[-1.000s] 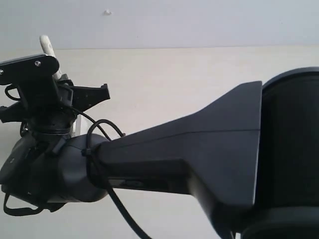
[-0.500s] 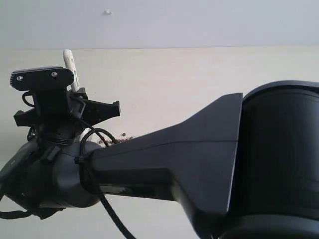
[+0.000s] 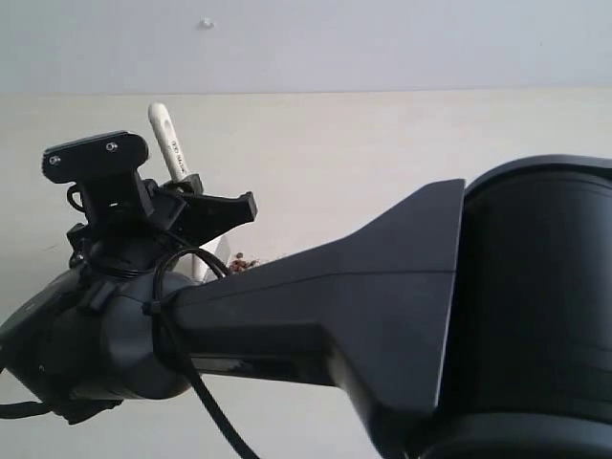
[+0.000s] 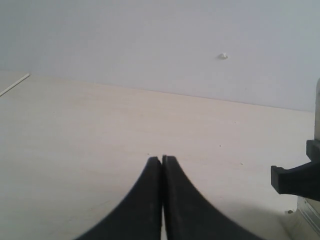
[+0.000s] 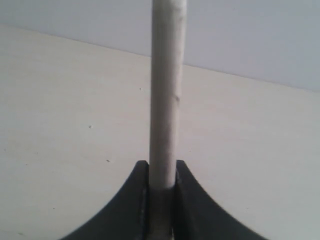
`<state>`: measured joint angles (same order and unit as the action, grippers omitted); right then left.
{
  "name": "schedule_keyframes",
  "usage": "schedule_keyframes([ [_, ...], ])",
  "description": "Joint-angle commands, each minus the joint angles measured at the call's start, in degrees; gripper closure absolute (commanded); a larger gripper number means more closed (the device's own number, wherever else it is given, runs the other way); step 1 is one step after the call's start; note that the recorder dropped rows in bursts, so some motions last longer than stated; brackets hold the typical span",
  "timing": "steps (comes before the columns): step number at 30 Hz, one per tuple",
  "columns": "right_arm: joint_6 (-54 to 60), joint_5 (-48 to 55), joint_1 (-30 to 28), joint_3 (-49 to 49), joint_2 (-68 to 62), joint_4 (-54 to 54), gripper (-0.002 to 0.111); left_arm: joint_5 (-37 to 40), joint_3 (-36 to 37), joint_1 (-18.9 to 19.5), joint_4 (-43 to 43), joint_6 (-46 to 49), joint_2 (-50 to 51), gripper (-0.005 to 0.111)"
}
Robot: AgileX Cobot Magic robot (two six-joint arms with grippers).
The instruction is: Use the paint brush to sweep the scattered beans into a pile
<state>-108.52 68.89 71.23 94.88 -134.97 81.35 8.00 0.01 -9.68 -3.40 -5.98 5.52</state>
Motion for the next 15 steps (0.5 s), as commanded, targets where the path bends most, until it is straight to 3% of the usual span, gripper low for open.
schedule_keyframes([
  [1, 2.45, 1.08, -0.04, 0.29, 0.19, 0.70, 0.108, -0.10, -0.01, -0.26, -0.44, -0.22, -0.12, 0.107],
  [10, -3.78, 1.08, 0.07, 0.29, 1.81, 1.81, 0.108, -0.10, -0.01, -0.26, -0.44, -0.22, -0.12, 0.107],
  [15, 0.68, -8.19, 2.34, 0.29, 2.28, 5.65, 0.108, -0.10, -0.01, -0.26, -0.44, -0.22, -0.12, 0.107],
])
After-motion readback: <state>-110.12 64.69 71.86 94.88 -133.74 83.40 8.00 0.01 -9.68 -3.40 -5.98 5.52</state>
